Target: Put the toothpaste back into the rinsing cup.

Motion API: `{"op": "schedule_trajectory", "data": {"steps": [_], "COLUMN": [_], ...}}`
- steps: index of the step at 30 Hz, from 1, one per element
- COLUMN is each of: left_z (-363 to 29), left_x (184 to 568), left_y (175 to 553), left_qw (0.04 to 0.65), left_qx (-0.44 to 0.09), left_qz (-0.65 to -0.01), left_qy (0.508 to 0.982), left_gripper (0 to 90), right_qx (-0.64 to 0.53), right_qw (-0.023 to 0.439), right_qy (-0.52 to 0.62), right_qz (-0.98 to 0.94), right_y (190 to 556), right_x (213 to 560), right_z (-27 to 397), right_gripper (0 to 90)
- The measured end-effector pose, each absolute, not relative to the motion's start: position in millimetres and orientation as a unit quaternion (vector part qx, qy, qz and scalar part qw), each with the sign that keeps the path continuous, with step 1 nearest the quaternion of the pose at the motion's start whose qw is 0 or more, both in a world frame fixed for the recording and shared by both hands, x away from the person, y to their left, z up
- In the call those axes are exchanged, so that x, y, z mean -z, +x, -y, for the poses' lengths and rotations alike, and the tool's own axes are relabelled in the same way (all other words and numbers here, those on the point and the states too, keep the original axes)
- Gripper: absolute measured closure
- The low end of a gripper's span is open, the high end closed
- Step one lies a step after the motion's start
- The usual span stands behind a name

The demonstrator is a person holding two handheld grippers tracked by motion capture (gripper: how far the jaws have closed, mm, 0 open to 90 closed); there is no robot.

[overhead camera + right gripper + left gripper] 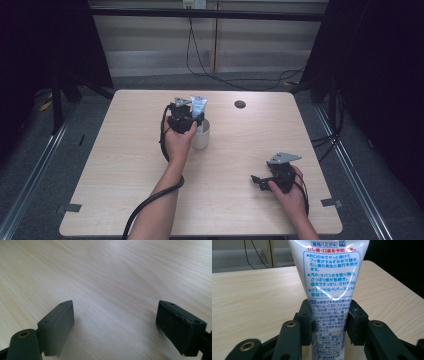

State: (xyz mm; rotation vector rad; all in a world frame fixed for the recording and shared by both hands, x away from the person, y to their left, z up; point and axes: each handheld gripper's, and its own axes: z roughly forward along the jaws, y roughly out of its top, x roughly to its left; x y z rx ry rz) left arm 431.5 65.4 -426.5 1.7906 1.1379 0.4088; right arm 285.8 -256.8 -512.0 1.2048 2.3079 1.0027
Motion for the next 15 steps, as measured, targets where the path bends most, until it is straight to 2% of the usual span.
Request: {"op": "schedule_trajectory", "data": {"steps": [15], "left_z": [-64.9], "left_x": [435.3], "left_y": [424.0], "left_qw": [0.459], "left_qx": [-0.168], "left_qz": [-0.467], "left_qy": [0.736], "left_gripper": [61.4], "right_qx": [-0.354], "right_qw": [0.175], "right_qy": [0.425], "right_qz": [-0.814], "right_y": [285.9], "right_x": [512.0], "right_z": [256.8], "right_gripper": [14.4]}}
